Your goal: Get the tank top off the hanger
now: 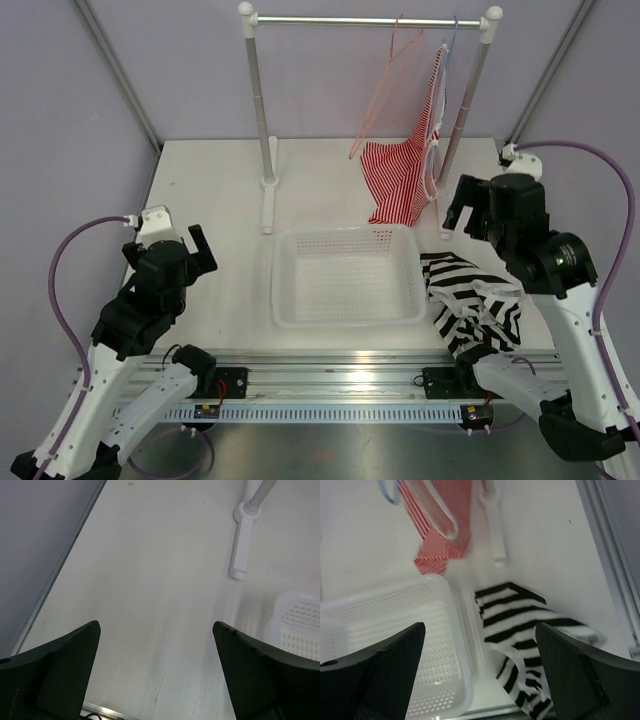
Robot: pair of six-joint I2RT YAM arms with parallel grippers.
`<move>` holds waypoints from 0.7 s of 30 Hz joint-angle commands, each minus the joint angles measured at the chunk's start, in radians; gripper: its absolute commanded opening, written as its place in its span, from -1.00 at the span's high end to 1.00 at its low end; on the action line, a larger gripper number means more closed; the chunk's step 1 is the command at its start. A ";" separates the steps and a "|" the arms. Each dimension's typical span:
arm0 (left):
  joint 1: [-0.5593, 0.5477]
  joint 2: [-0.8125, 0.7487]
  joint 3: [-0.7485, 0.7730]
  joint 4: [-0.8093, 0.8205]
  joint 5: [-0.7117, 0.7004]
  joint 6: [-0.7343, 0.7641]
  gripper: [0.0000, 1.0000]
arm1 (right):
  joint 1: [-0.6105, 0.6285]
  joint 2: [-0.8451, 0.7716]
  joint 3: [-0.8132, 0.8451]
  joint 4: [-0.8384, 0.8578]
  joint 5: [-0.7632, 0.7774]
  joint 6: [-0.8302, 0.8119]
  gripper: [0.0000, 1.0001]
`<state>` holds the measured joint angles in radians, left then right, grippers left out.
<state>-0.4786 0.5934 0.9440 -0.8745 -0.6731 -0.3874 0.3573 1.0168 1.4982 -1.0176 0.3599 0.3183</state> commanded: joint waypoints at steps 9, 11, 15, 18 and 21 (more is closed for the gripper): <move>0.084 0.008 -0.019 0.104 0.205 0.041 -0.98 | -0.058 -0.089 -0.400 -0.105 0.285 0.419 -0.99; 0.086 -0.006 -0.024 0.108 0.208 0.041 -0.98 | -0.115 -0.017 -0.426 -0.107 0.193 0.445 -0.99; 0.084 -0.017 -0.027 0.111 0.214 0.044 -0.98 | -0.251 -0.006 -0.577 -0.007 0.062 0.487 -0.99; 0.086 -0.017 -0.028 0.115 0.230 0.050 -0.98 | -0.323 0.060 -0.680 0.102 -0.016 0.519 -0.99; 0.086 -0.018 -0.030 0.120 0.247 0.051 -0.98 | -0.337 0.187 -0.760 0.215 -0.070 0.557 -0.99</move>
<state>-0.3988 0.5835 0.9222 -0.8124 -0.4652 -0.3576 0.0296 1.1015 0.7910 -0.9531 0.3817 0.7925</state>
